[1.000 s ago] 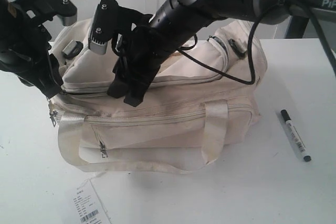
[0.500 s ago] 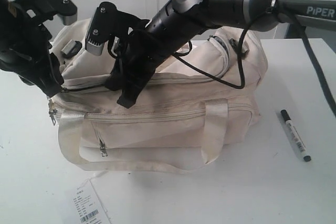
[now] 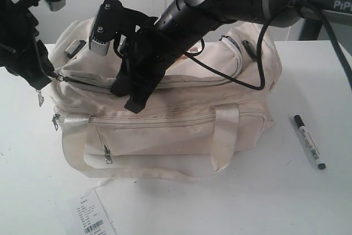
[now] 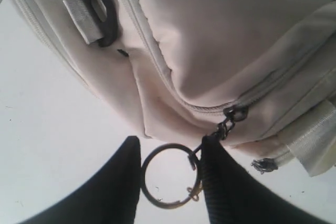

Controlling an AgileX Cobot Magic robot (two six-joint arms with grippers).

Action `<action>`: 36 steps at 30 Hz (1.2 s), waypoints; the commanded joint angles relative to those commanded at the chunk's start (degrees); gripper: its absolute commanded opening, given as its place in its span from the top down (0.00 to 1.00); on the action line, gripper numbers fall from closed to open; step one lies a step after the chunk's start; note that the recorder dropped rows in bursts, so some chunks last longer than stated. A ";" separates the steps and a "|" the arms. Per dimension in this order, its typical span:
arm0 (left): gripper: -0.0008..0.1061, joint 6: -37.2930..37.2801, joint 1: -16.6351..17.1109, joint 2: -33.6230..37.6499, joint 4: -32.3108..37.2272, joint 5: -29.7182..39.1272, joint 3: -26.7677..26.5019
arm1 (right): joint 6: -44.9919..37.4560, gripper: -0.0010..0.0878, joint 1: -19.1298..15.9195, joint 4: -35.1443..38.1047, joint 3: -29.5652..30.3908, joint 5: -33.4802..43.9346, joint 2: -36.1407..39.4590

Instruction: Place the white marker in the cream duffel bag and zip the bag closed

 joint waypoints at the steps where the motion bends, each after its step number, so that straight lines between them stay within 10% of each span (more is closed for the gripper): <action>1: 0.99 0.00 0.59 0.00 -0.70 -0.59 0.00 | 0.00 0.99 0.00 0.00 0.00 0.27 0.00; 36: 0.99 -1.30 4.05 1.09 0.79 -7.97 0.11 | 0.00 0.99 0.00 -2.32 0.00 3.44 -1.14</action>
